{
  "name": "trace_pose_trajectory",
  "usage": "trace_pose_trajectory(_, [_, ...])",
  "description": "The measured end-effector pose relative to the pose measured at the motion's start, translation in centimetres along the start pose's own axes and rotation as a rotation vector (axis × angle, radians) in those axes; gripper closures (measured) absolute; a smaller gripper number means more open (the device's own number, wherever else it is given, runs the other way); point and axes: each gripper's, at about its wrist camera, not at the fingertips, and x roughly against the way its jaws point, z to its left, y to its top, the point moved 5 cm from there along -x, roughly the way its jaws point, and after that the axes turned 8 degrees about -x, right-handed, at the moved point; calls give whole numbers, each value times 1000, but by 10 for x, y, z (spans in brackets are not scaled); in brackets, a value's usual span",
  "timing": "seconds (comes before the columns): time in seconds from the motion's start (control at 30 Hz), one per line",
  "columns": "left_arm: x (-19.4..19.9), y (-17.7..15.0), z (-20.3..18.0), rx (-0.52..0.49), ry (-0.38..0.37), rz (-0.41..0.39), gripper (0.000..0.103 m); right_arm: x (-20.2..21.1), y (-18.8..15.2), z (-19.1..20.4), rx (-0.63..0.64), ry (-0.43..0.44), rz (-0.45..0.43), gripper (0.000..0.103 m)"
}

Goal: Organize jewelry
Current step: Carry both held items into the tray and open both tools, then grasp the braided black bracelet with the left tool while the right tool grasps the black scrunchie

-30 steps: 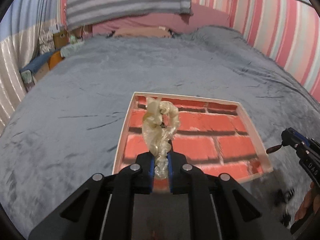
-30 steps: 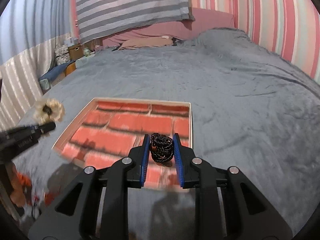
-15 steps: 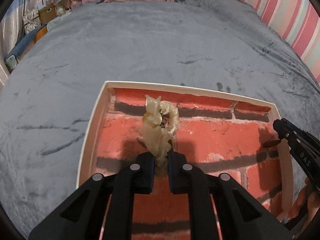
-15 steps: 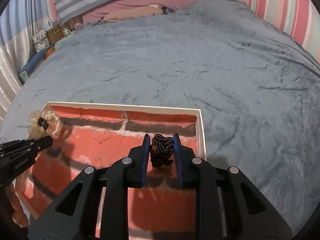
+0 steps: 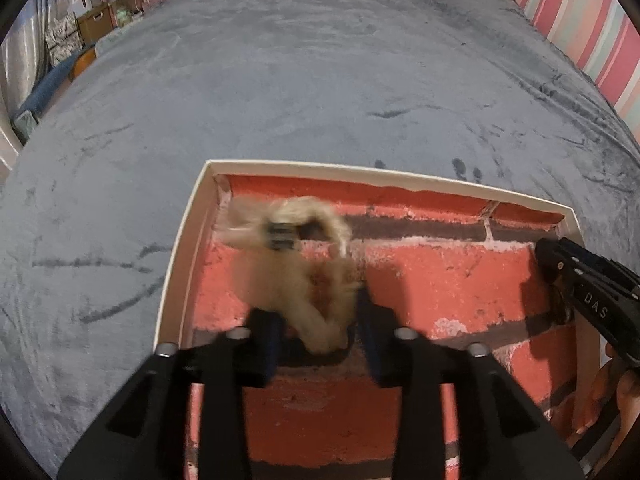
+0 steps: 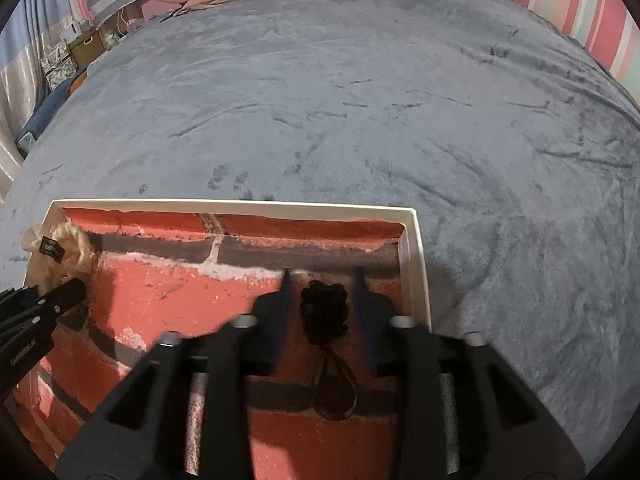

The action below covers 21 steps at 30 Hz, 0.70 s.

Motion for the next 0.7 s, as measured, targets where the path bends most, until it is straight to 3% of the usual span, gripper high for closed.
trace_pose_trajectory(0.17, [25, -5, -3, -25, 35, -64, 55, 25, 0, -5, 9, 41, -59, 43])
trace_pose_trajectory(0.33, [90, -19, -8, -30, 97, -209, 30, 80, -11, -22, 5, 90, -167, 17])
trace_pose_trajectory(0.43, [137, -37, -16, -43, 102, -295, 20, 118, -24, -35, 11, 100, -233, 8])
trace_pose_trajectory(0.6, [209, -80, -30, -61, 94, -395, 9, 183, -57, -60, 9, 124, -309, 4])
trace_pose_trajectory(0.7, [247, -113, -39, -72, 98, -444, 9, 218, -86, -73, 23, 130, -346, 4])
